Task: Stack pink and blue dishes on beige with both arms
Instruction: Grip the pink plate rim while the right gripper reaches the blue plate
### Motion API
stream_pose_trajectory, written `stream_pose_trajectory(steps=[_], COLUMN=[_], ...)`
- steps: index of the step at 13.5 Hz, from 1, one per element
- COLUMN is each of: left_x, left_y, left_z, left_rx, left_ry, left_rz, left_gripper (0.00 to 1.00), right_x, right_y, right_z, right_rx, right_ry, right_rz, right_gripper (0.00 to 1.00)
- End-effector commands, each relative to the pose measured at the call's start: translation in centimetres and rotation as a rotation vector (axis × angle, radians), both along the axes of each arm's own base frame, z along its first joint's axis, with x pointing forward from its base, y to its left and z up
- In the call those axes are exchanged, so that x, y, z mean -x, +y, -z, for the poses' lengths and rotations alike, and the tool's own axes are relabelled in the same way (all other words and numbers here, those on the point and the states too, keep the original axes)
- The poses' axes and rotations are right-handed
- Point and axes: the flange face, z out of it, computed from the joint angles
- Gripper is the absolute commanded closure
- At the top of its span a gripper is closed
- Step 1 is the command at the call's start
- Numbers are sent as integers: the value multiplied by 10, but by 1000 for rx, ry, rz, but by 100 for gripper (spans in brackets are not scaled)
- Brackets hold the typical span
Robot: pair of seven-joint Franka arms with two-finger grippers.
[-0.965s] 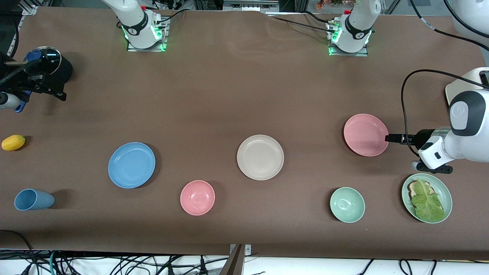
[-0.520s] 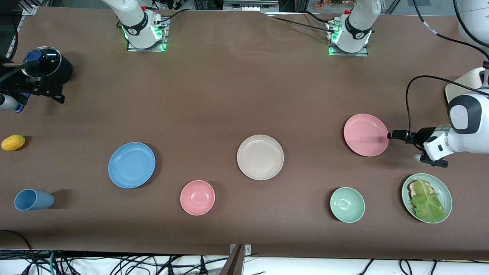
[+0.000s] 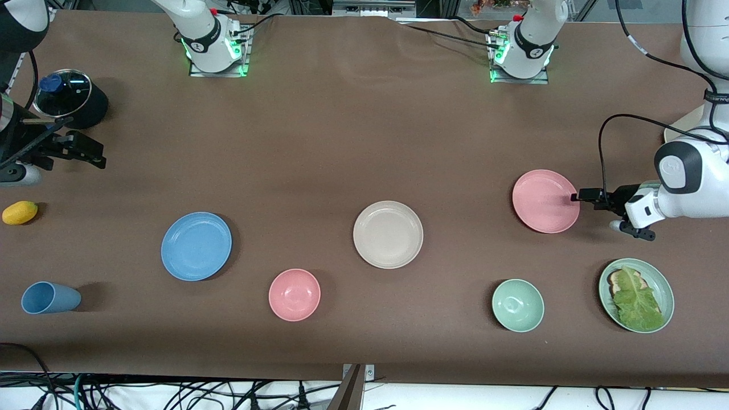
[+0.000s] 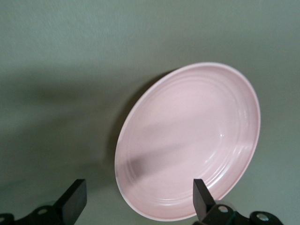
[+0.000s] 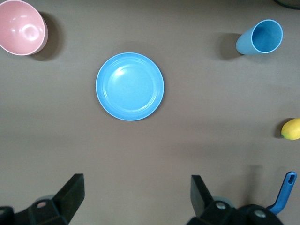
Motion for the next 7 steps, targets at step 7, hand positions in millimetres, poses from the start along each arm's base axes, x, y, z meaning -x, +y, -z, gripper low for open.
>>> stream_pose_trajectory(steps=[7], left_x=[21], left_y=[20], left_z=[35], left_rx=[67], left_ry=[-3], left_rz=[-35], left_gripper=[1], right_x=[-25], right_y=[4], right_z=[51], right_rx=[-17], right_ry=[54], right_rz=[11], right_gripper=[0])
